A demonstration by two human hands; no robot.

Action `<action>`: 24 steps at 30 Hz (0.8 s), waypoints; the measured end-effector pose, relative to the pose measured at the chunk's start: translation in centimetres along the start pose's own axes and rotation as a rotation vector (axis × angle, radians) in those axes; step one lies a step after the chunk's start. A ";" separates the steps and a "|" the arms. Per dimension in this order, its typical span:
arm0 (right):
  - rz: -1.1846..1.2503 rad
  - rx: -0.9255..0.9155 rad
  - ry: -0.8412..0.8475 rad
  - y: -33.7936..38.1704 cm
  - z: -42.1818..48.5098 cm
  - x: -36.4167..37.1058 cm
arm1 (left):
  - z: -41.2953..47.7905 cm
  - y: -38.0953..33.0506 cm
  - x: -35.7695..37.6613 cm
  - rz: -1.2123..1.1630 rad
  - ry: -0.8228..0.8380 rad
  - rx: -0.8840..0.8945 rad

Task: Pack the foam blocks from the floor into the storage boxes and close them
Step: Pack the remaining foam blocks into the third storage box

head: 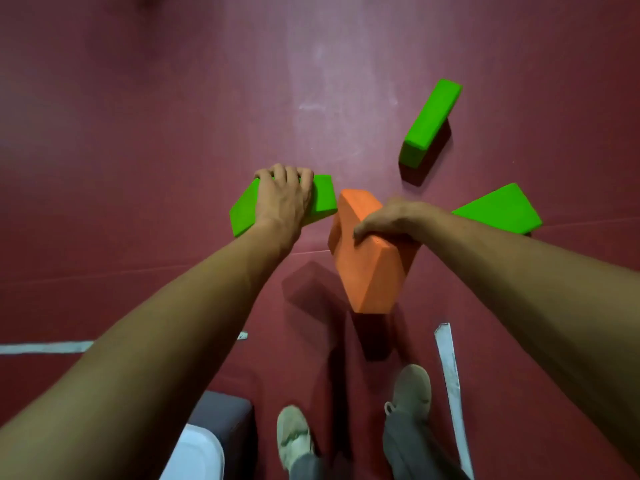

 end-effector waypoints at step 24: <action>0.636 0.236 0.448 12.1 -19.2 37.8 | -50.8 13.1 23.7 -0.341 -0.057 -0.316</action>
Point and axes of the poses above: each hand's wrist, its own z-axis towards the middle knuckle, its own x-axis out of the palm, y = z × x, the point moved 5 cm from there along z, towards the middle knuckle, and after that the axes turned 7 degrees about x, right-handed, at the moved point
